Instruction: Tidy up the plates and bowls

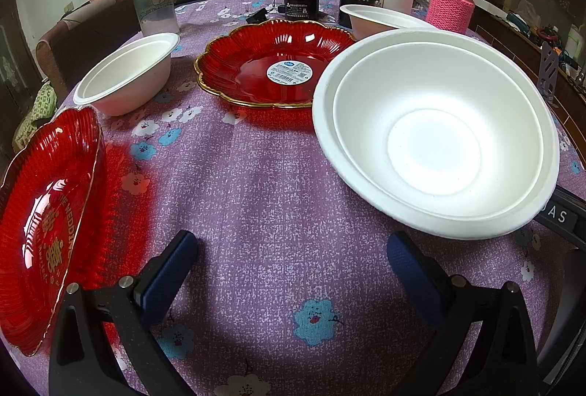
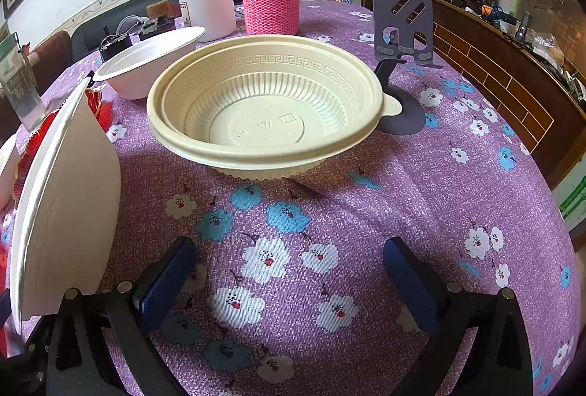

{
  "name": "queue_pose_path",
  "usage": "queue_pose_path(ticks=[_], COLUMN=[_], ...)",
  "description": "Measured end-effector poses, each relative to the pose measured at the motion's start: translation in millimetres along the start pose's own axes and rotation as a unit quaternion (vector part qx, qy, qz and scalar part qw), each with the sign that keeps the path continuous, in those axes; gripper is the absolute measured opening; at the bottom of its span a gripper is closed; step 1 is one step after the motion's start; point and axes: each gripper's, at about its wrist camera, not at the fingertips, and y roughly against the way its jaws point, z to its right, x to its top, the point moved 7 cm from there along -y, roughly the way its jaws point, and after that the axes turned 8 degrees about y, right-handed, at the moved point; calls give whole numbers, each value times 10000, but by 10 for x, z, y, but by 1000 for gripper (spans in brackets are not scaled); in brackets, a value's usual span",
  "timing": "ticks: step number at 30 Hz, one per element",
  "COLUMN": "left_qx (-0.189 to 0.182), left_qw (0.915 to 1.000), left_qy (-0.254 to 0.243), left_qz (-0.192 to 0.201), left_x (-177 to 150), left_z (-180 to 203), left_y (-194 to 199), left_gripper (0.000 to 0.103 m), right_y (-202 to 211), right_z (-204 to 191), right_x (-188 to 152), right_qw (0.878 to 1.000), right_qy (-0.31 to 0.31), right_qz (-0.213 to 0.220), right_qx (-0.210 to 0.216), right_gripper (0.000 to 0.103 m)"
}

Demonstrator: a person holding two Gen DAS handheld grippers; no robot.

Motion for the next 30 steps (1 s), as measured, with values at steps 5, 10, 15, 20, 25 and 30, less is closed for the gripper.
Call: queue_pose_path(ticks=[5, 10, 15, 20, 25, 30], left_qx=[-4, 0, -2, 43, 61, 179], left_qw=[10000, 10000, 10000, 10000, 9995, 9996], left_qy=[-4, -5, -4, 59, 13, 198], left_qz=[0, 0, 0, -29, -305, -102], left_x=[-3, 1, -3, -30, -73, -136], left_z=[1, 1, 1, -19, -23, -34], left_y=[2, -1, 2, 22, 48, 94], left_gripper=[103, 103, 103, 103, 103, 103], right_y=[0, 0, 0, -1, 0, -8], right_z=[-3, 4, 1, -3, 0, -13], right_x=[1, -2, -2, 0, 0, 24], right_qw=[10000, 10000, 10000, 10000, 10000, 9997], right_qy=[0, 0, 0, 0, 0, -175], right_qz=[1, 0, 0, 0, 0, -36], right_qx=[1, 1, 2, 1, 2, -191], right_gripper=[102, 102, 102, 102, 102, 102])
